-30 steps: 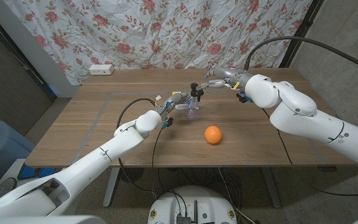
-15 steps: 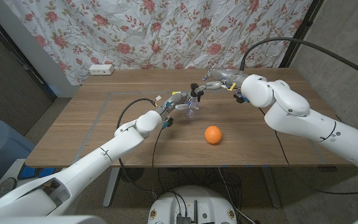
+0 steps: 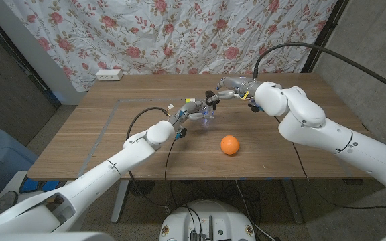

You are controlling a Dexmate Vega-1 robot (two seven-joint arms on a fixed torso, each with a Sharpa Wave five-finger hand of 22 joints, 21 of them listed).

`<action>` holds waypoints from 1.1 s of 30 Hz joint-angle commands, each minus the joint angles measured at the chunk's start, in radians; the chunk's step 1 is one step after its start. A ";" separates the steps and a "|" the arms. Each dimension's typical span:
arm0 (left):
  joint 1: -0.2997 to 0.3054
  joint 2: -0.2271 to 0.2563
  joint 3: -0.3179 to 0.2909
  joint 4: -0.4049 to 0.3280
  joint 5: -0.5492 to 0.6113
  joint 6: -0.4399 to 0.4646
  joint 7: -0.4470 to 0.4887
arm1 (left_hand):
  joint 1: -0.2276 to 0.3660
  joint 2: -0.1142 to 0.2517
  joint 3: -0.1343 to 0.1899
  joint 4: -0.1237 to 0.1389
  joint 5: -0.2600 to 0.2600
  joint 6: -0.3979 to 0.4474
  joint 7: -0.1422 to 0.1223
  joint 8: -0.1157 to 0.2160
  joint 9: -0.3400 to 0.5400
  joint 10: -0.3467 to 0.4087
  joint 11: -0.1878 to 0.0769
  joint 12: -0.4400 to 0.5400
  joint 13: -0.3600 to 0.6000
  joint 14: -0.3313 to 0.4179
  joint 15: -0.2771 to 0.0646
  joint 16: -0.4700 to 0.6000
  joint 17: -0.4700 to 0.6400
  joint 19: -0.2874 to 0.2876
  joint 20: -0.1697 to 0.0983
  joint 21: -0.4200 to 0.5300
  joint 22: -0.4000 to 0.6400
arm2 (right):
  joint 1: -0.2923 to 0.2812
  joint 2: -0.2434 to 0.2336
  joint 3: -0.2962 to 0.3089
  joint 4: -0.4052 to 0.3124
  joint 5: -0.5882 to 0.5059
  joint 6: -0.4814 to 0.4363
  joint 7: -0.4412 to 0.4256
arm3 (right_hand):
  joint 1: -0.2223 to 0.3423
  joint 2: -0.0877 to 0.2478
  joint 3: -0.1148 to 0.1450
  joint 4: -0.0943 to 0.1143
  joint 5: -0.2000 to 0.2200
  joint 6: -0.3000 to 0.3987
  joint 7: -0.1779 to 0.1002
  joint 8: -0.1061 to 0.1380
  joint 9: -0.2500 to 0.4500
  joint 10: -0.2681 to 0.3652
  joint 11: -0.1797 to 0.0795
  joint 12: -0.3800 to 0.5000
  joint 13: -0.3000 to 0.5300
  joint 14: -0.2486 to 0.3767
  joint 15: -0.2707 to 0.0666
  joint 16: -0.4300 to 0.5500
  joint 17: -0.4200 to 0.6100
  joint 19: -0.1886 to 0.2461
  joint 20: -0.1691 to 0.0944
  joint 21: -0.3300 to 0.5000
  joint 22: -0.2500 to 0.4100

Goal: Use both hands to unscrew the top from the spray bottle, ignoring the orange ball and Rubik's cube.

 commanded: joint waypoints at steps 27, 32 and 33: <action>0.031 0.006 -0.005 -0.011 -0.006 -0.016 0.012 | -0.020 0.038 -0.005 0.004 0.010 0.009 0.004 0.010 -0.002 0.010 -0.003 0.001 0.005 0.016 -0.077 -0.006 -0.004 0.004 -0.003 -0.003 0.003 | 0.000 0.074 -0.021 0.015 -0.148 -0.042 0.104 | 0.109 0.017 0.053 -0.020 0.037 0.107 -0.091 0.050 0.012 0.030 -0.021 0.017 0.002 0.031 0.001 0.020 -0.001 0.030 -0.005 0.012 0.005; 0.031 0.005 -0.006 -0.005 -0.007 -0.022 0.011 | -0.022 0.039 -0.006 0.004 0.010 0.009 0.005 0.011 -0.003 0.009 -0.003 0.000 0.006 0.016 -0.077 -0.006 -0.004 0.004 -0.003 -0.004 0.003 | 0.005 0.081 -0.023 0.020 -0.155 -0.044 0.117 | 0.129 0.016 0.060 -0.021 0.042 0.133 -0.101 0.063 0.014 0.031 -0.023 0.016 0.002 0.033 0.001 0.020 -0.001 0.035 -0.005 0.012 0.004; 0.030 0.004 -0.005 -0.003 -0.008 -0.025 0.010 | -0.022 0.040 -0.006 0.004 0.010 0.008 0.004 0.011 -0.003 0.010 -0.002 0.000 0.006 0.016 -0.077 -0.006 -0.004 0.004 -0.003 -0.004 0.003 | 0.003 0.081 -0.023 0.020 -0.156 -0.042 0.115 | 0.130 0.016 0.061 -0.021 0.042 0.134 -0.103 0.063 0.015 0.032 -0.023 0.016 0.002 0.033 0.001 0.020 -0.001 0.036 -0.005 0.012 0.004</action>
